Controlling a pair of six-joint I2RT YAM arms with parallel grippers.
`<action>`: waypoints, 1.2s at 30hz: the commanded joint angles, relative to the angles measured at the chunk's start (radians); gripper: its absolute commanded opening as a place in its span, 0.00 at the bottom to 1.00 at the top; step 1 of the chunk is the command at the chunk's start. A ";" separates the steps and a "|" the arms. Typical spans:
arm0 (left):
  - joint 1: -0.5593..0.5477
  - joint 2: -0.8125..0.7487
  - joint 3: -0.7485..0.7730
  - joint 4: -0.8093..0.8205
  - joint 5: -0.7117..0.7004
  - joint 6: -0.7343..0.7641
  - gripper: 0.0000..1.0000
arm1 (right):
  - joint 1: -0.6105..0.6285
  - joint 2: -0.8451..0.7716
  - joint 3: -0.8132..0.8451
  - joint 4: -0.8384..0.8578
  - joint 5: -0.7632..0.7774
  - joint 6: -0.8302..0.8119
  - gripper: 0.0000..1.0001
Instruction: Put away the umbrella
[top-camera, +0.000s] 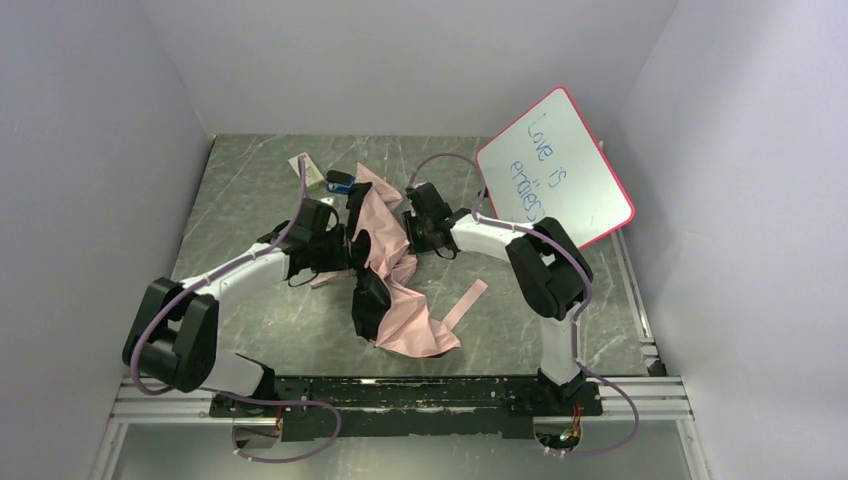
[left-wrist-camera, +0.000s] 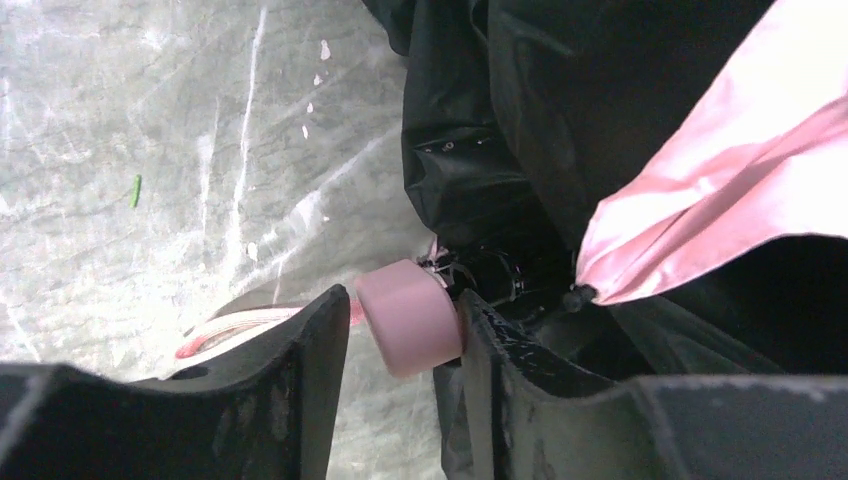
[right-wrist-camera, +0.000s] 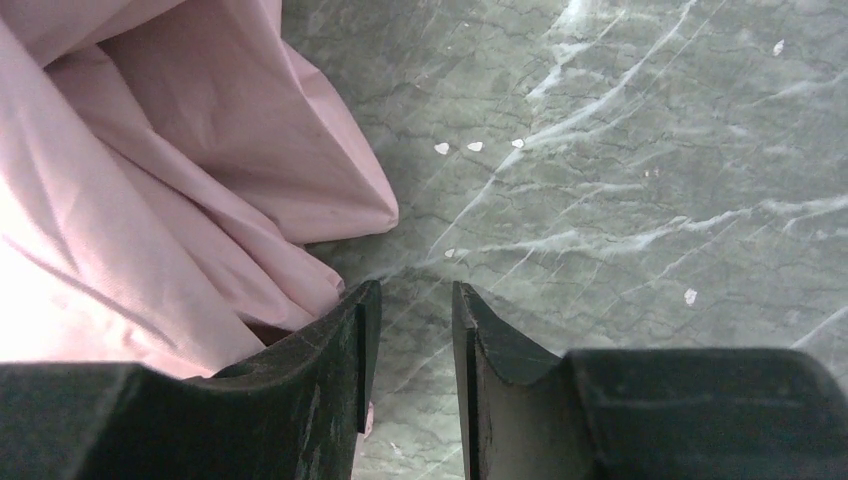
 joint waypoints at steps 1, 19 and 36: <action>-0.026 -0.096 0.085 0.065 0.113 -0.007 0.52 | 0.044 0.017 0.006 0.018 -0.071 0.014 0.37; 0.000 -0.283 0.017 -0.232 -0.198 -0.050 0.33 | 0.041 0.014 0.012 0.004 -0.052 0.008 0.37; -0.001 -0.231 -0.112 -0.281 -0.222 -0.173 0.05 | 0.041 0.009 0.008 0.005 -0.051 0.005 0.37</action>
